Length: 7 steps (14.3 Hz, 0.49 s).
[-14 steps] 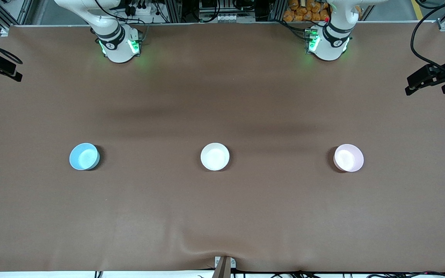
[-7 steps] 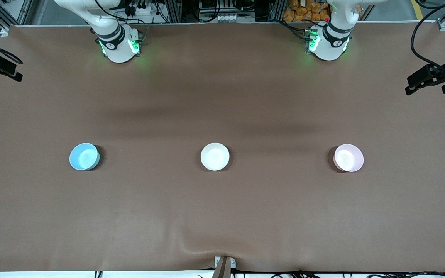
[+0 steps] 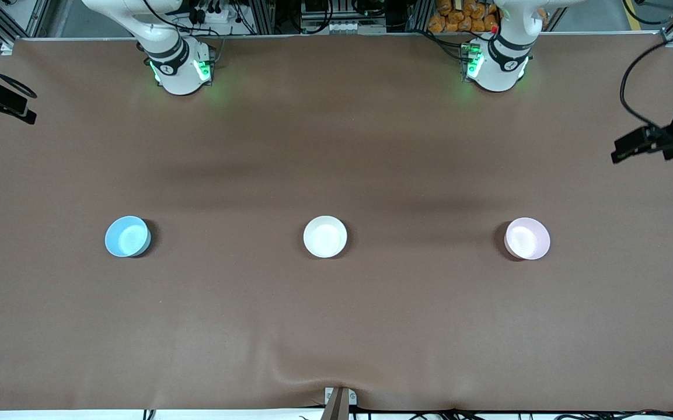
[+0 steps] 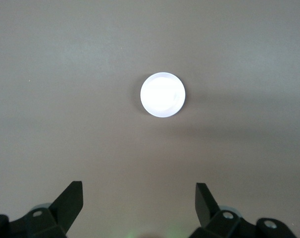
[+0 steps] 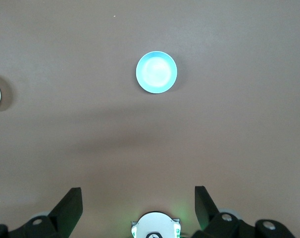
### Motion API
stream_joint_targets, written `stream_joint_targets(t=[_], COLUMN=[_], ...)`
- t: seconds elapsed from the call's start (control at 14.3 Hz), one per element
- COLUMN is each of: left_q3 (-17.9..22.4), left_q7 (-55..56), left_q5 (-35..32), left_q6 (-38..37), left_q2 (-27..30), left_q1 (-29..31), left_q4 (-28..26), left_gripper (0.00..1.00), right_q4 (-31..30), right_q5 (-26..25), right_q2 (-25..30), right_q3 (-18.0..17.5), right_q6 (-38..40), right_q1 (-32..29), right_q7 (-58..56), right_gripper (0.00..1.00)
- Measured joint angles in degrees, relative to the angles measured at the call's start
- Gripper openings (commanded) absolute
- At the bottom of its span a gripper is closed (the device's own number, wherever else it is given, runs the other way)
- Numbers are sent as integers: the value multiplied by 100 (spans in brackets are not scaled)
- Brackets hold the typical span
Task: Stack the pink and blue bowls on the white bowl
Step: 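Reach the left gripper to the pink bowl while the right gripper reaches the blue bowl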
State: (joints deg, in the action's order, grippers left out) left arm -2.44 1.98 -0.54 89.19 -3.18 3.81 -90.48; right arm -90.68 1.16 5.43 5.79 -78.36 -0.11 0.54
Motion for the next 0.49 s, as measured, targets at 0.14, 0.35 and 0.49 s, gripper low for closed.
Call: stream_joint_targets(t=[0.14, 0.35, 0.49], left_q3=[0, 0, -1], left_q7=[-64, -197, -225], left_q5=[0, 0, 0], left_q6=[265, 785, 1111], left_q2=[-247, -465, -568], left_q1=[54, 123, 132], left_q4=[-69, -399, -642], left_gripper=[100, 100, 100], right_q4=[-2, -4, -7], right_q5=[0, 0, 0], right_q2=[-1, -12, -47], right_q3=[0, -1, -4], right_q6=[0, -10, -25], right_q1=[0, 0, 1], right_q7=[0, 0, 0], right_gripper=[100, 100, 100])
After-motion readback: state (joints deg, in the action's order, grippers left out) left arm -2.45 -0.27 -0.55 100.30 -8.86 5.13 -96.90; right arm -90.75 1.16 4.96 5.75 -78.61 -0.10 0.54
